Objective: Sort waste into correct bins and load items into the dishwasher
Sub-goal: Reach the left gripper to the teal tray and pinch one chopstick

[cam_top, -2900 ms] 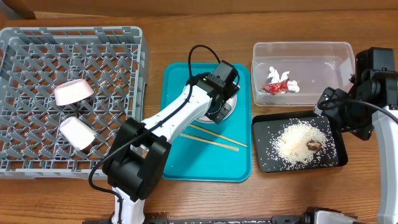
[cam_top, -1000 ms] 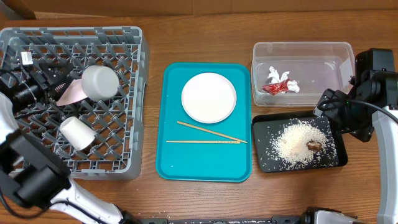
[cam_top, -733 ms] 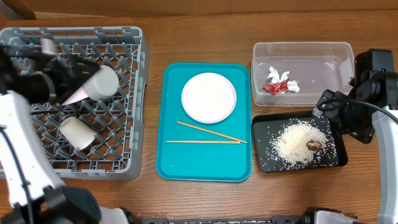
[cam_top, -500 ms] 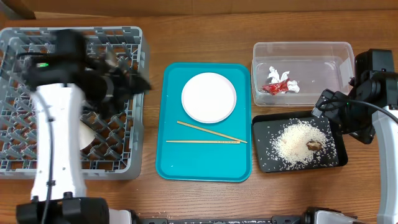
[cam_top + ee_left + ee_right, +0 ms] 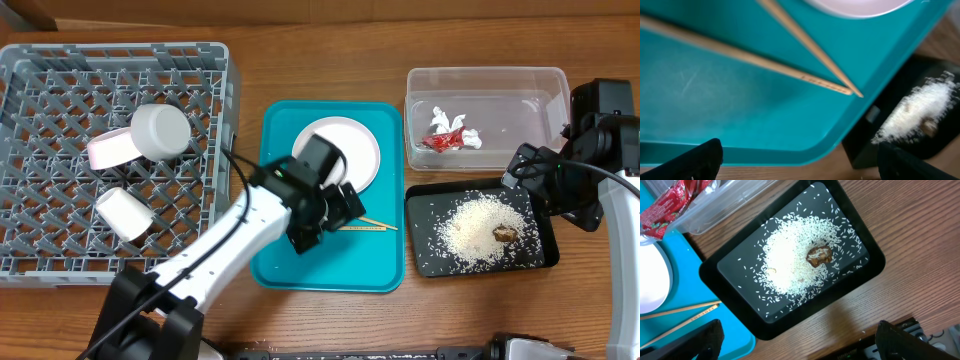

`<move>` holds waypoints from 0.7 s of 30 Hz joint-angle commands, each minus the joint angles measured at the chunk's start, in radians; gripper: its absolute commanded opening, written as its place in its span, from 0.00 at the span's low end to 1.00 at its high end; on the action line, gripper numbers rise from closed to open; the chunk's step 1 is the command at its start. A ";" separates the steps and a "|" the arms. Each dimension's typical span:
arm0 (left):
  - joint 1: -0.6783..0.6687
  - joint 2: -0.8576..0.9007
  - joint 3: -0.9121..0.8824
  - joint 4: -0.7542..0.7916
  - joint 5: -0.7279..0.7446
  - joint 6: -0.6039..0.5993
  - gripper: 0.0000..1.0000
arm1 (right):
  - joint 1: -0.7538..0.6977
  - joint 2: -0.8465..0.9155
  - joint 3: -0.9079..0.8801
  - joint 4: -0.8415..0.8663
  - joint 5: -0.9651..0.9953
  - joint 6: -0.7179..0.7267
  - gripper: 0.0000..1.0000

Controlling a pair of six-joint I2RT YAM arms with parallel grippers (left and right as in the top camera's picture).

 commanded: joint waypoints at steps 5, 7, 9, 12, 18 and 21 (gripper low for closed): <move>-0.068 -0.007 -0.128 0.107 -0.302 -0.265 0.89 | 0.003 -0.004 0.006 -0.003 -0.002 0.001 0.98; -0.068 -0.007 -0.143 0.114 -0.355 -0.264 0.89 | 0.003 -0.004 0.006 -0.003 -0.002 0.001 0.98; -0.068 -0.007 -0.161 0.137 -0.361 -0.264 0.89 | 0.003 -0.004 0.006 -0.003 -0.002 0.001 0.98; -0.070 -0.002 -0.185 0.179 -0.369 -0.265 0.89 | 0.003 -0.004 0.005 -0.003 -0.002 0.001 0.98; -0.070 0.093 -0.186 0.199 -0.354 -0.287 0.88 | 0.003 -0.004 0.005 -0.003 -0.002 0.001 0.98; -0.070 0.128 -0.186 0.194 -0.345 -0.286 0.84 | 0.003 -0.004 0.005 -0.003 -0.002 0.001 0.98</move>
